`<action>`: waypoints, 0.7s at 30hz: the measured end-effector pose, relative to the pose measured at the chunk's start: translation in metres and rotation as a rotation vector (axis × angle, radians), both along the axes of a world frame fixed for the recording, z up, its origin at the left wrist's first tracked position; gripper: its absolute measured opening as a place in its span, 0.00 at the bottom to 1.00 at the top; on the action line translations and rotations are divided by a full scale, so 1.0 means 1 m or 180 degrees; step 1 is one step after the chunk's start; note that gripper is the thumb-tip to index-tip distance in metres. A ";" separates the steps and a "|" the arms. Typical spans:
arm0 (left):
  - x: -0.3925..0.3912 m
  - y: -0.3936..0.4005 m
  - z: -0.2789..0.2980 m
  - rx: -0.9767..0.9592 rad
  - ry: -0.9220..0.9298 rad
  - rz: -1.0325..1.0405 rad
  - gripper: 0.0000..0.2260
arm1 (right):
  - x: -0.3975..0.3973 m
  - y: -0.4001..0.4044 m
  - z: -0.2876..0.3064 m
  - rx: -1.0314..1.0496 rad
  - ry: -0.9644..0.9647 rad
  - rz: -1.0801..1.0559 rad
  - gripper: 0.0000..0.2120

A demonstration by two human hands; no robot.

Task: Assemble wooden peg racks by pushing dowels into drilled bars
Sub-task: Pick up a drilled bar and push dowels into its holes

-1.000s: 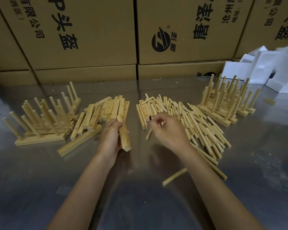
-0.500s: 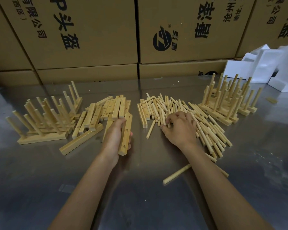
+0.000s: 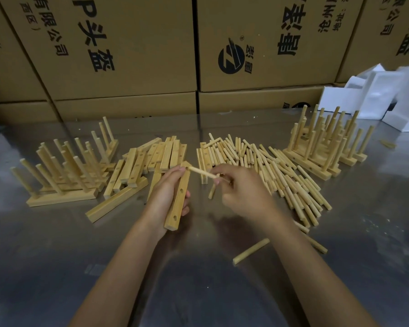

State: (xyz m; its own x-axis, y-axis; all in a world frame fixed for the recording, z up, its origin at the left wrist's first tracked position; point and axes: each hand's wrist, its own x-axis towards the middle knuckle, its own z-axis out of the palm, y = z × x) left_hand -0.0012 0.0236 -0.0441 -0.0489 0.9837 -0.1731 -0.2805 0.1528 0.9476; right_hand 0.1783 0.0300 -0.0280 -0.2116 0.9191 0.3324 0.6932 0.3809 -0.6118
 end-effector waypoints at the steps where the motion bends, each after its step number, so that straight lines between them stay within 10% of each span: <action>1: -0.001 0.001 0.001 0.0087 -0.0020 -0.0085 0.11 | -0.004 -0.003 0.000 0.0096 -0.0188 0.0020 0.09; 21: 0.002 -0.005 0.004 0.0358 0.0630 -0.0929 0.15 | -0.003 -0.004 0.000 0.0232 -0.0116 -0.0070 0.08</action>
State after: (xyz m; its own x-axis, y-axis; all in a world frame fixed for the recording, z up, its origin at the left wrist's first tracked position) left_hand 0.0008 0.0191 -0.0405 0.2147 0.9735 -0.0784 -0.0501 0.0911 0.9946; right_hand 0.1753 0.0260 -0.0284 -0.2050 0.8973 0.3910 0.7233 0.4081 -0.5571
